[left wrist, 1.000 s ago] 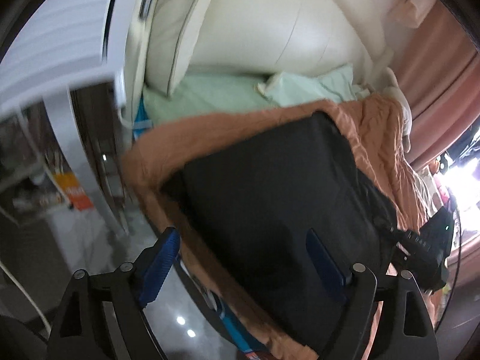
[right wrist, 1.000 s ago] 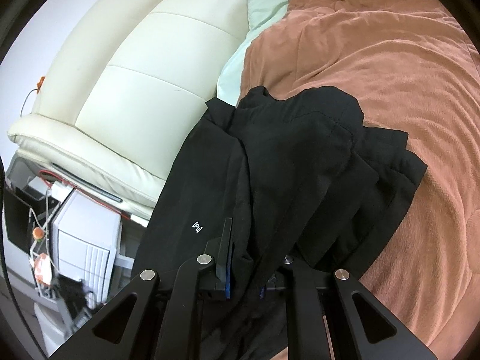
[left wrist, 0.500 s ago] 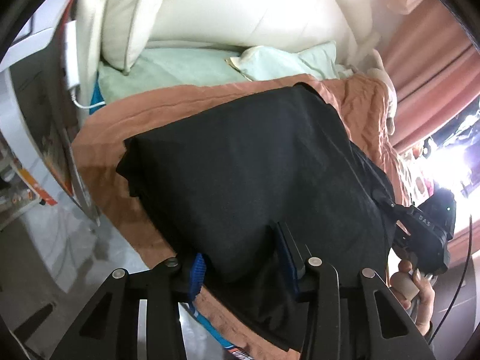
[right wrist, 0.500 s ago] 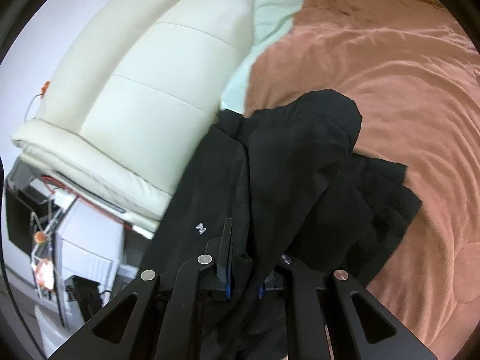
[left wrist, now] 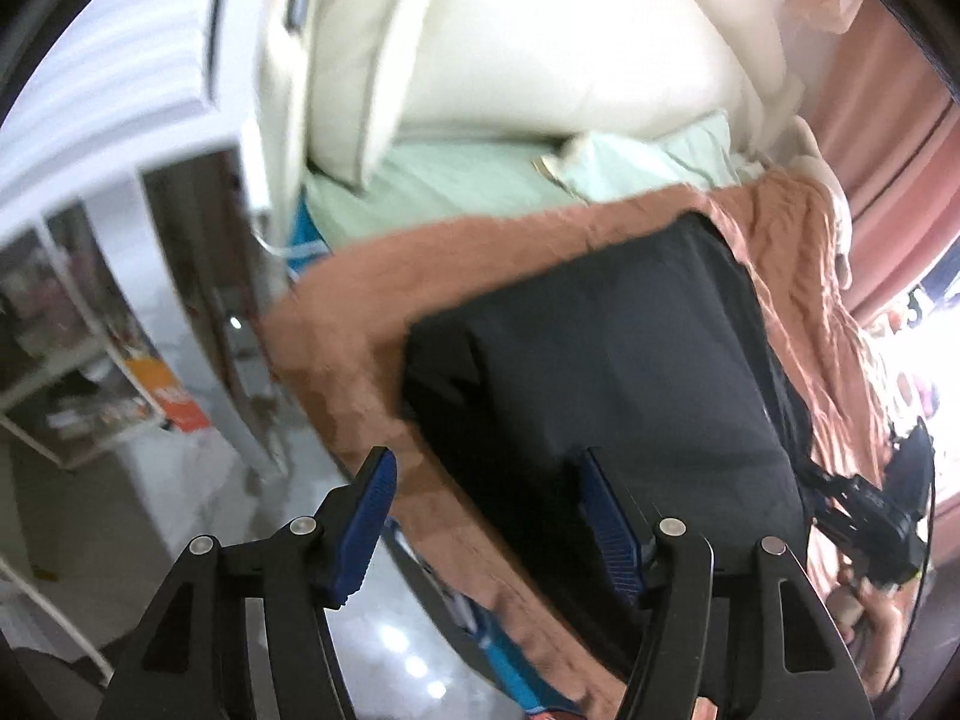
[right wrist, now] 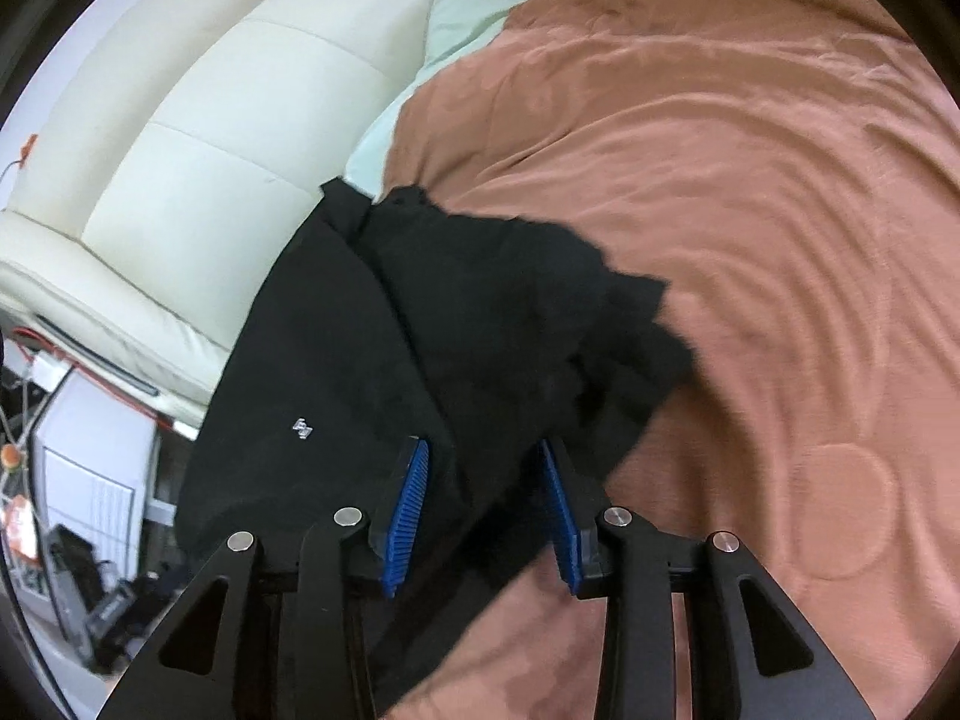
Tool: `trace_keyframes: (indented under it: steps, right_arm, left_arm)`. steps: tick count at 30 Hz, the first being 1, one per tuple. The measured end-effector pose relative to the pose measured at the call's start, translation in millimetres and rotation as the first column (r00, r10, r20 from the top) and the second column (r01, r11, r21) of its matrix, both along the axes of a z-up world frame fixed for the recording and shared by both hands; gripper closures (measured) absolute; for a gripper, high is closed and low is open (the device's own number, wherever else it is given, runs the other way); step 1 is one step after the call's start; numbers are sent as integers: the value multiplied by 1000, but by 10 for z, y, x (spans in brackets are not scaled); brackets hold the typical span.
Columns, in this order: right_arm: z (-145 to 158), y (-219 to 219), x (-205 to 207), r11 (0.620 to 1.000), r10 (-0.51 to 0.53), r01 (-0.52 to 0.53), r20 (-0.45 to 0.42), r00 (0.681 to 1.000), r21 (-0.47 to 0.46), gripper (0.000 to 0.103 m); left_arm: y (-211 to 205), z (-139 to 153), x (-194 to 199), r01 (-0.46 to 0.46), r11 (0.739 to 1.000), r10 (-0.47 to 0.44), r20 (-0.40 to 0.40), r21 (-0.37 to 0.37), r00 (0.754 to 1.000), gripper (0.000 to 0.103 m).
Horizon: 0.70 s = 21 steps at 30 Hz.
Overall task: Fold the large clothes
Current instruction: 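Open both grippers and release the folded black shirt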
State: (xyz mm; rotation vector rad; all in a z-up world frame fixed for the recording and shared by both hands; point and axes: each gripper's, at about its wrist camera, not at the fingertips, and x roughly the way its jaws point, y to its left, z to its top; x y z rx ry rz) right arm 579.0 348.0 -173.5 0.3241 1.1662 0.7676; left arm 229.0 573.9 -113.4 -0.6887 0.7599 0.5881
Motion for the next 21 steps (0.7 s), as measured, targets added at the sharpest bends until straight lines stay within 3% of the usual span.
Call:
trace_keyframes:
  steps: [4,16,17,19,21]
  right_arm:
    - [100,-220,15,998,-25,27,35,999,-48,67]
    - [635,-759,-188,1000,-17,17,69,997,-5,66]
    - [703,-805,-217,1000,-15,16,72,997,-3,64]
    - [820,-912,-285,1000,-15,15,82,996,2,44]
    - [949,-1010,-363,1000,-18,18,104,994,2,34]
  left_arm:
    - [0,115,-79,-12,1000,12,5,25,1000,38]
    - [-520,408,-147,62,996,-64,33,59,997,38]
    - [-560,438,-160,65,996,-67,37,61,997,38]
    - [-684,533,-194,74,995,-78,48,66,996,36]
    - [-821,640,-234,83,993,-89,68,82,994,32]
